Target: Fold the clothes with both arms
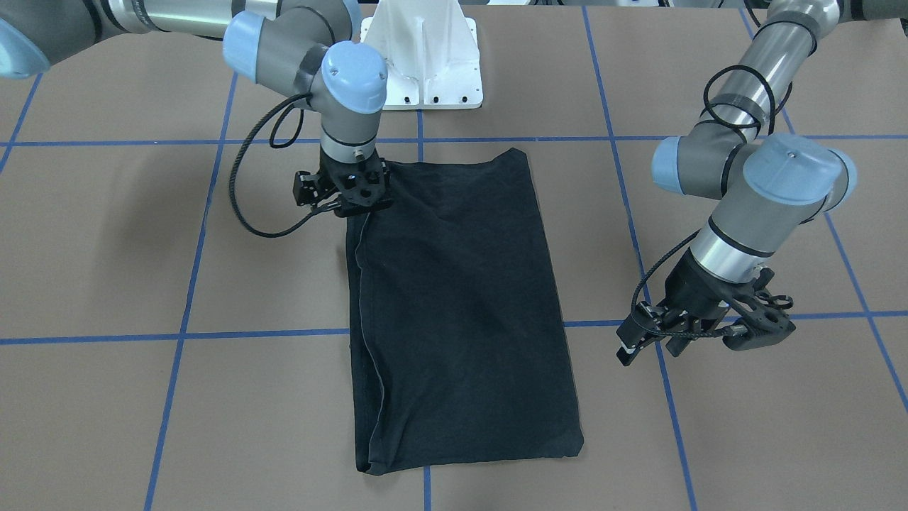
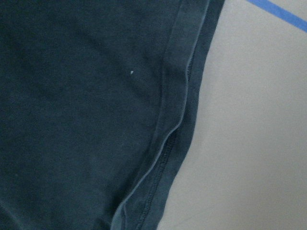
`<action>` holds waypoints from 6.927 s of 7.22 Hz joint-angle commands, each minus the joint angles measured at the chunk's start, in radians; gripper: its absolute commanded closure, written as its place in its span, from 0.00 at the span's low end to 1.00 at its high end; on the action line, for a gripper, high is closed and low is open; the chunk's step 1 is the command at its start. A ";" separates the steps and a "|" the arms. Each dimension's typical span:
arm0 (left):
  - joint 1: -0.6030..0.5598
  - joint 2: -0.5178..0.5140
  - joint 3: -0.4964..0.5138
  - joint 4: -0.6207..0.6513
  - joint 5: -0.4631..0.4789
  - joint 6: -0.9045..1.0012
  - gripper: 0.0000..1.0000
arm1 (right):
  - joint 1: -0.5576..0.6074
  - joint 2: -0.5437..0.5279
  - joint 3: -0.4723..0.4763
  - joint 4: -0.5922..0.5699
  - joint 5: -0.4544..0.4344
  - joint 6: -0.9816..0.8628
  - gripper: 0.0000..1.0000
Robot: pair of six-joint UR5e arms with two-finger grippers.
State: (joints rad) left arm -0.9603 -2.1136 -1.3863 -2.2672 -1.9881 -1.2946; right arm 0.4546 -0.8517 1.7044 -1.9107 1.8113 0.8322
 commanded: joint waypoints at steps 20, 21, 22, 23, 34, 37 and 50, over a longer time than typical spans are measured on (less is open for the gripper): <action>0.000 -0.003 -0.022 0.002 -0.002 0.000 0.00 | 0.120 0.035 -0.104 0.039 0.077 -0.019 0.00; 0.000 -0.002 -0.022 0.002 -0.002 0.000 0.00 | 0.130 0.045 -0.127 0.080 0.062 -0.019 0.00; 0.000 0.001 -0.020 0.000 -0.003 0.001 0.00 | 0.140 0.052 -0.182 0.172 0.042 -0.018 0.00; 0.000 0.000 -0.022 0.001 -0.003 0.001 0.00 | 0.171 0.074 -0.260 0.268 0.022 -0.019 0.00; 0.000 0.003 -0.028 0.002 -0.003 0.001 0.00 | 0.240 0.299 -0.758 0.604 -0.047 0.007 0.00; 0.000 0.000 -0.028 0.002 -0.003 0.003 0.00 | 0.246 0.298 -0.773 0.605 -0.055 -0.002 0.00; 0.168 0.139 -0.361 0.080 -0.049 -0.231 0.00 | 0.345 -0.044 -0.178 0.515 0.334 0.193 0.00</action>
State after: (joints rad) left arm -0.8293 -2.0162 -1.6837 -2.1848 -2.0365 -1.4442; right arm 0.8005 -0.8173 1.4000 -1.3931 2.1023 0.9472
